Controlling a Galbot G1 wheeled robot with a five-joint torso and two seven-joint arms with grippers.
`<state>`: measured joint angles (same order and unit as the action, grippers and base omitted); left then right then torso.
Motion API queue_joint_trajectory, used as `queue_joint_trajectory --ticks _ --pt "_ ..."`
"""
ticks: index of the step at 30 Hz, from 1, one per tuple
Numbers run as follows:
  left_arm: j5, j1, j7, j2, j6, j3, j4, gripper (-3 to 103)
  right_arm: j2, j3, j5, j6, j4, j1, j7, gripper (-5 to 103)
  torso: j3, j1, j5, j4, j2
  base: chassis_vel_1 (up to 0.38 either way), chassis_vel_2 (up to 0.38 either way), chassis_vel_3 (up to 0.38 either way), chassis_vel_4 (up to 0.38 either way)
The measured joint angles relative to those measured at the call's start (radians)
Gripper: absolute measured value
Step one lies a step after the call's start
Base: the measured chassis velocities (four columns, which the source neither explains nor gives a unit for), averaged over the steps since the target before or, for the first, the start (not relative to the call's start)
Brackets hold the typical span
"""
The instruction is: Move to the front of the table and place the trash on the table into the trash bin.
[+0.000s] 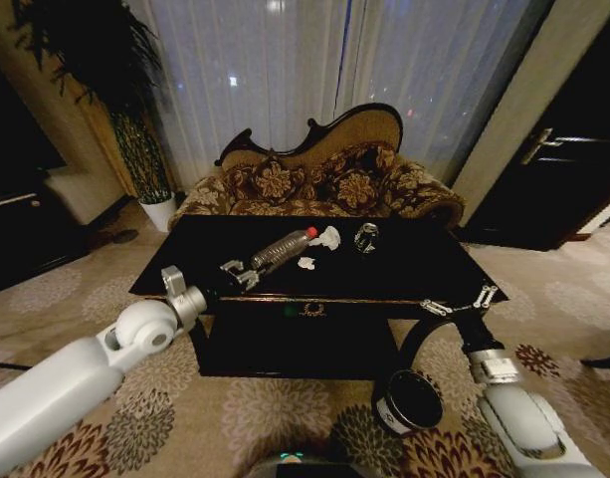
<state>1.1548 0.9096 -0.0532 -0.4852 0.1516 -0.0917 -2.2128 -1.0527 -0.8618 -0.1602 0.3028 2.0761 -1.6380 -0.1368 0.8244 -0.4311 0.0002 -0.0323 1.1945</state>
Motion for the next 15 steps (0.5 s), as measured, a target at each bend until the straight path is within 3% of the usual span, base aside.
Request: queue_joint_trajectory --ticks 8,15 --pt "0.017 0.009 0.028 -0.031 0.023 0.014 -0.072 42 -0.031 -0.004 -0.151 0.073 -0.010 -0.001 -0.012 100 0.000 0.000 -0.0003 -0.0001 0.000 0.000 0.000 0.000 0.000" --pt "0.097 -0.024 0.050 -0.027 0.043 0.053 -0.156 42 -0.069 0.014 -0.256 0.097 -0.022 0.004 -0.048 100 0.000 0.000 -0.0001 0.0000 0.000 0.000 0.000 0.000 0.000"
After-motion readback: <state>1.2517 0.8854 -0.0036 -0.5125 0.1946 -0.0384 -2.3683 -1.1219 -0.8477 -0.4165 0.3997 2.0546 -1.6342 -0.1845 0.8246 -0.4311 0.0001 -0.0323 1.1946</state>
